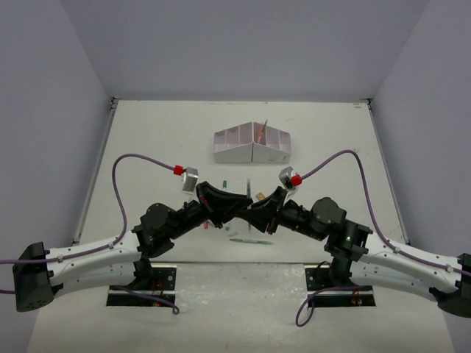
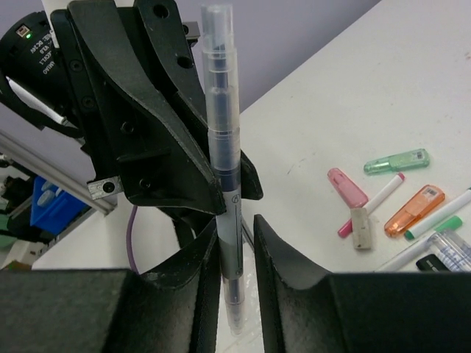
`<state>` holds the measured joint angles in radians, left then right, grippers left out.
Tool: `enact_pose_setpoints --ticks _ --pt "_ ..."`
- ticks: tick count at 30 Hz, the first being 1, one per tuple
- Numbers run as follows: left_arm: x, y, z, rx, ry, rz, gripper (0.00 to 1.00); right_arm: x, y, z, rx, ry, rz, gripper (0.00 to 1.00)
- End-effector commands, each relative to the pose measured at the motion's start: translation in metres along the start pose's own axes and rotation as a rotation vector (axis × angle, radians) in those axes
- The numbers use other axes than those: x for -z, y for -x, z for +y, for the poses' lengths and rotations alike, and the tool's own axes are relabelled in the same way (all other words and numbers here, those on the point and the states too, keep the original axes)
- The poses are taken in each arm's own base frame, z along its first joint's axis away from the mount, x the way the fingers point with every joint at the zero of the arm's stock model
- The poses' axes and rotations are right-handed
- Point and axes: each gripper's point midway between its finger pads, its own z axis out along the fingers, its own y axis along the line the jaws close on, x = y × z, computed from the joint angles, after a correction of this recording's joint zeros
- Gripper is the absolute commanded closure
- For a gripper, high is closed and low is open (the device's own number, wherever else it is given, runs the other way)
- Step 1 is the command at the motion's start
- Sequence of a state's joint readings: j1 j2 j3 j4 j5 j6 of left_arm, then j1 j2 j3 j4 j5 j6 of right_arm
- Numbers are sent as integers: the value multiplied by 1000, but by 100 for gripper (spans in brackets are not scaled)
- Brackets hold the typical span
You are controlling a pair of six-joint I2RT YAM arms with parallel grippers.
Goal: Sort the stationery into containers
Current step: Close the pen cap on the pen.
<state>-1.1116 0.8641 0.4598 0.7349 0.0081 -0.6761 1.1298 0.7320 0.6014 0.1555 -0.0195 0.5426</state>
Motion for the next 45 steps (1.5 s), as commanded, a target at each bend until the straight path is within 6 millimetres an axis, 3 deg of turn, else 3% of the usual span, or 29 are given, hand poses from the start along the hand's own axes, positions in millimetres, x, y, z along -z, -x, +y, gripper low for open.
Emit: enact_pose_setpoints --ticks 1,2,4,8,12,15,21,27,35,45 --pt "0 15 -16 -25 -59 -43 100 -6 25 19 15 57 -51 100" --pt "-1 15 -14 -29 -50 -38 96 -6 25 19 18 55 -49 100" --pt "-3 17 -12 -47 -27 -35 76 -6 23 17 21 49 -43 100" --pt "-7 21 0 -111 57 -5 56 -5 19 14 24 38 -35 100" --pt "-9 35 -2 -178 81 -8 43 -5 13 12 32 37 -16 100" --pt "-9 49 -4 -214 102 -34 41 -5 10 16 44 63 2 100" --pt "-10 62 -3 -246 131 -59 48 -8 4 22 71 99 53 100" --pt "-12 57 -4 -238 117 -45 72 -9 3 23 72 101 58 100" --pt "-9 40 -5 -183 87 -7 99 -7 18 18 86 54 12 100" --pt "-1 -6 7 -68 72 112 100 -23 73 9 163 -51 -78 100"
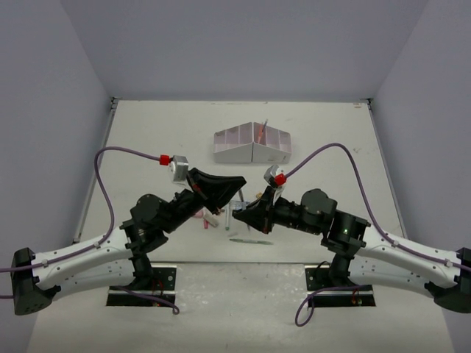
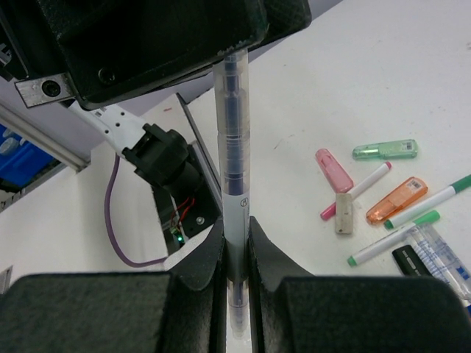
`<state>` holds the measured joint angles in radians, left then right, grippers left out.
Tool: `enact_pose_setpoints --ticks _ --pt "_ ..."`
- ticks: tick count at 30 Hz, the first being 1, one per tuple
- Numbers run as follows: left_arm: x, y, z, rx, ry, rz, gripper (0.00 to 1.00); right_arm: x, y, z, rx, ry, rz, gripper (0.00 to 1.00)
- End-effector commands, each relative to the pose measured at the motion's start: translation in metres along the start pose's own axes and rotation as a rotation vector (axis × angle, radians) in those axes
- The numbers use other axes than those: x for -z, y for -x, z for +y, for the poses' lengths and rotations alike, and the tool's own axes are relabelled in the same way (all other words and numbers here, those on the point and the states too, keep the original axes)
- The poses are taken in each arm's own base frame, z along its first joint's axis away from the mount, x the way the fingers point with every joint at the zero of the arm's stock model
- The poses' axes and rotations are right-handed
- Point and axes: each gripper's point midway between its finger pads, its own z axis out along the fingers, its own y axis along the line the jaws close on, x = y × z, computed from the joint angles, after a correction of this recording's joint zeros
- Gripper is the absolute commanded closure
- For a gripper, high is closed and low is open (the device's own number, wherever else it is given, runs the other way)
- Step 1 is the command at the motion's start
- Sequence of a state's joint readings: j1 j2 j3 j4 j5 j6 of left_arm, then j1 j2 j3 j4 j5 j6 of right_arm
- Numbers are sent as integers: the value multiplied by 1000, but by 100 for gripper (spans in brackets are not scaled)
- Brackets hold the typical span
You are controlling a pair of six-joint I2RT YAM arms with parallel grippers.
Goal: Sort the stationery into containers
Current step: Close the pen cap on the pen.
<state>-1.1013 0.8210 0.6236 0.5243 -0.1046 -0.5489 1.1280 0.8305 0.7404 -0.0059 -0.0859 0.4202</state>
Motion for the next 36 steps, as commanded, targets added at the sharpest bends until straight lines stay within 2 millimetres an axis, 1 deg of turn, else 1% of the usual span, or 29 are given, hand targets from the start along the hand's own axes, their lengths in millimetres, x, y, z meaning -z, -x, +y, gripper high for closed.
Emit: enact_pose_setpoints --ticks 1,3,4,5,6,8,11,12,14,15,17,18,19,20,21,23,24,25,28,29,30,32,33,34,35,36 --pt "14 -60 1 61 -54 191 100 -5 88 -6 47 -78 -221 100" --pt "16 -68 -2 94 -72 206 100 -8 109 -10 59 -76 -244 100" --pt "19 -76 -1 104 -76 224 100 -9 115 -11 66 -74 -249 100" --pt "19 -81 -1 120 -79 234 100 -9 125 -15 70 -88 -265 100" --pt "20 -82 -3 129 -86 241 100 -8 132 -12 74 -77 -277 100" --pt "23 -96 -3 147 -89 272 100 -7 152 -19 87 -92 -305 100" --pt "28 -105 3 154 -66 288 100 -1 174 -16 116 -98 -342 100" --pt "30 -107 6 153 -58 290 100 -2 175 -16 124 -98 -339 100" --pt "30 -104 5 141 -62 282 100 -9 168 -18 129 -91 -302 100" --pt "29 -100 3 129 -67 273 100 -15 160 -20 128 -84 -274 100" --pt "24 -86 -3 95 -81 249 100 -31 136 -27 119 -61 -204 100" --pt "22 -80 -5 86 -82 242 100 -36 129 -26 116 -37 -189 100" --pt "18 -72 -8 47 -90 236 100 -44 106 -32 98 -15 -144 100" --pt "14 -61 -15 14 -104 229 100 -53 86 -31 70 36 -111 100" --pt "9 -50 -22 -7 -124 211 100 -59 80 -28 54 72 -102 100" --pt "1 -33 -36 -31 -163 186 100 -69 58 -26 23 132 -53 100" --pt "-3 -25 -40 -46 -172 175 100 -71 52 -27 14 138 -36 100" --pt "-5 -24 -39 -58 -161 175 100 -74 47 -30 7 136 -25 100" --pt "-6 -8 -32 -80 -99 138 100 -72 44 -41 11 77 -32 100" --pt "-4 -2 -25 -84 -57 118 99 -70 43 -46 14 51 -38 100" --pt "-1 4 -16 -86 0 94 95 -69 43 -52 19 23 -42 100" --pt "4 20 5 -87 129 36 61 -67 36 -64 26 -36 -24 100" --pt "9 27 10 -83 170 20 50 -68 35 -74 27 -81 -25 100" --pt "10 31 19 -84 219 -4 32 -68 34 -75 28 -84 -21 100" --pt "19 46 38 -54 354 -52 12 -68 31 -91 20 -145 -24 100" --pt "26 55 48 -42 431 -75 0 -68 28 -103 14 -190 -25 100"
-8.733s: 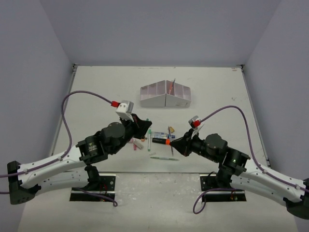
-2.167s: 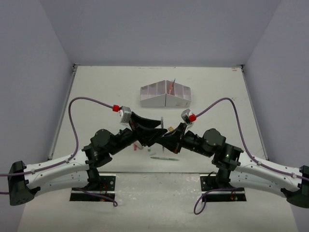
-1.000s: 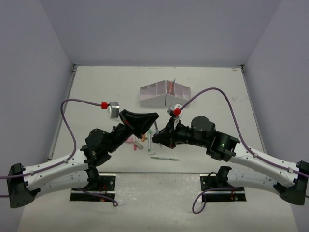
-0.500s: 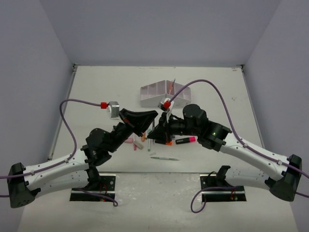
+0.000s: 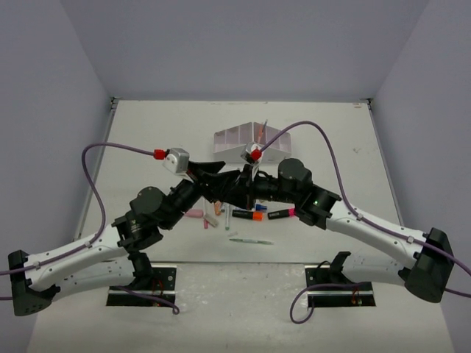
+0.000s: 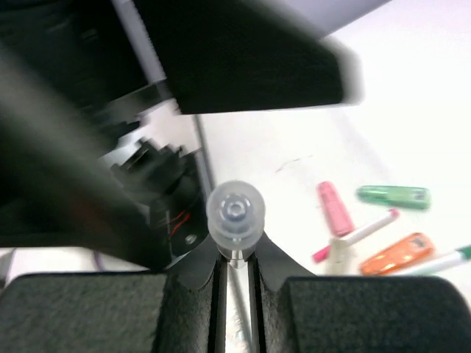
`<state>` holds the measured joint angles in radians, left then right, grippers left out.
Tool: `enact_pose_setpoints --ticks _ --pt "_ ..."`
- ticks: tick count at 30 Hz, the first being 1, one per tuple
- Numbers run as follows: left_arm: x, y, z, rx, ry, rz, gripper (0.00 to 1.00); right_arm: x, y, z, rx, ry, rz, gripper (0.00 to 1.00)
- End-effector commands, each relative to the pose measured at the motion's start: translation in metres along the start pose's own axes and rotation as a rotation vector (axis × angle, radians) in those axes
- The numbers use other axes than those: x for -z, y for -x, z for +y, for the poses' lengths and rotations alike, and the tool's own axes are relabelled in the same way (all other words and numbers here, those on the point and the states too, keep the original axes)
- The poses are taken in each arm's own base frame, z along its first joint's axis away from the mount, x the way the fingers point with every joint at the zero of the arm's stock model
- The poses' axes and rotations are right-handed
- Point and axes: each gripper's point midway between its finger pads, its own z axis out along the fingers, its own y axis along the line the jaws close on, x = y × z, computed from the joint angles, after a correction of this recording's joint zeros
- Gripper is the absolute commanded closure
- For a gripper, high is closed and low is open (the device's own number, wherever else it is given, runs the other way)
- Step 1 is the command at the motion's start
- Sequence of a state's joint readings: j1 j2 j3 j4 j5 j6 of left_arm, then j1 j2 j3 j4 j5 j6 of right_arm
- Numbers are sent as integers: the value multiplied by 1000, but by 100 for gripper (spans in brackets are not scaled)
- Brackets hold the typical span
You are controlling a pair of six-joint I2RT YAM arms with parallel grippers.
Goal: Sort the stationery into containers
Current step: Close the pen cap on the pen, then place the pen in the storage box.
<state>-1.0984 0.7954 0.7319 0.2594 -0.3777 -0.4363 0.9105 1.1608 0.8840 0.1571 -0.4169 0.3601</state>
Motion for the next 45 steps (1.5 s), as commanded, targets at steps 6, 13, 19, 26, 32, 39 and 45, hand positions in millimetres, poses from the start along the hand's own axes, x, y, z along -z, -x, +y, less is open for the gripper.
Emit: enact_pose_setpoints --ticks 6,13,19,26,32,39,45 --pt "52 66 73 137 559 -98 0 30 37 -158 -31 -554 -138 100" --pt "57 16 81 -19 542 114 0 77 95 -268 7 -940 -211 100" --pt "76 -21 91 -8 514 206 0 71 108 -321 -9 -970 -169 100" --pt "92 -25 97 15 498 210 0 46 86 -347 -49 -938 -112 95" --pt "96 -22 98 26 488 192 0 34 63 -350 -87 -914 -77 92" --pt "93 -29 95 32 465 198 0 30 46 -345 -83 -903 -38 73" --pt "93 -25 92 34 448 190 0 34 58 -337 -68 -900 -50 55"
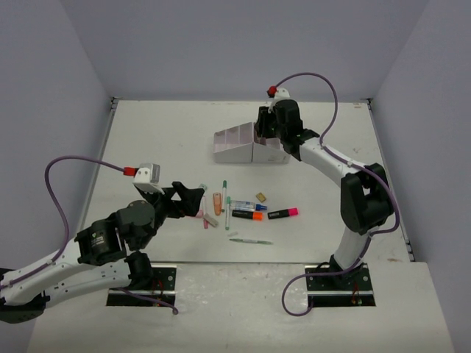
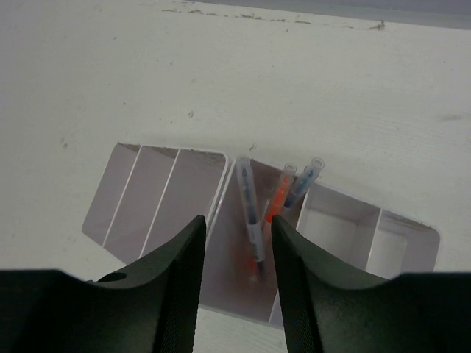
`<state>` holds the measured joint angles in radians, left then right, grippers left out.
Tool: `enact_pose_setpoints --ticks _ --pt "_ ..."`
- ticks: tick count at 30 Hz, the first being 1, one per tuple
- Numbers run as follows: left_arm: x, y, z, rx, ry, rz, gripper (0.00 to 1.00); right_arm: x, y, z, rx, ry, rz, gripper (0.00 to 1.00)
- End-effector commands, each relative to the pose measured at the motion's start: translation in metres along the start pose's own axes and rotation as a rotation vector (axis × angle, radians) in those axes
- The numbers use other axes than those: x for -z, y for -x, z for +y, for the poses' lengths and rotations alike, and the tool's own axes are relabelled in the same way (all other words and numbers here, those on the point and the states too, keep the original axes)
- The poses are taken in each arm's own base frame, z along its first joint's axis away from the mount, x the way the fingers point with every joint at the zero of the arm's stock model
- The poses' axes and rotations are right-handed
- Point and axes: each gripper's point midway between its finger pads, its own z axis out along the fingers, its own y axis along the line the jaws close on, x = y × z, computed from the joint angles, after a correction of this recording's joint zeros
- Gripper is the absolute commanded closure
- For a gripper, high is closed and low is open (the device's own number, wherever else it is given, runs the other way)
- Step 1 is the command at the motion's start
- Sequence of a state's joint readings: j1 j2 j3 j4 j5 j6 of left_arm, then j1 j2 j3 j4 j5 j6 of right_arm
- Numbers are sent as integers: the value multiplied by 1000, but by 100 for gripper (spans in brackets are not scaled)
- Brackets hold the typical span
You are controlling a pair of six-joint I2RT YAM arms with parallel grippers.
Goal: Sort the stationery into containers
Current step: Place the pen in the storage box, then pick up the pen from the center of the board.
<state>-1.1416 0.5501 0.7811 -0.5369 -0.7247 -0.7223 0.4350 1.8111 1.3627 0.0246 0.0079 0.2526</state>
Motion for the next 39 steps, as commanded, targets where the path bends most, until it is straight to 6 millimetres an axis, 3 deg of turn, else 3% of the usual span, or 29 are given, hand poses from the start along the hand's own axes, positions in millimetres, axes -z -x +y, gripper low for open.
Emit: enact_pose_setpoints --ticks 1,5,8,11,14,18,22,27,29,34,39 --pt "1 7 -6 24 -26 -22 0 16 28 9 10 23 -63 55" --pt "-4 1 -4 6 -2 -12 0 54 69 19 21 30 -151 54" --pt "-10 -8 2 -22 50 7 0 101 91 30 33 46 -198 53" --pt "-17 -16 8 -55 112 31 0 142 88 49 86 108 -200 53" --pt "-24 -24 11 -111 178 73 0 180 33 76 229 268 -68 53" --pt "-31 -32 8 -156 205 116 0 207 -46 77 347 287 58 54" --pt "-31 -31 11 -139 244 114 0 219 -103 75 428 277 183 54" --pt "-5 2 43 -52 390 22 0 222 -185 94 686 339 454 53" --pt "3 13 45 -46 362 -7 0 222 -219 95 767 343 577 54" --pt "12 22 44 -62 265 -32 0 228 -274 109 835 430 733 56" --pt "16 21 50 -57 263 -41 0 229 -295 119 867 459 773 56"
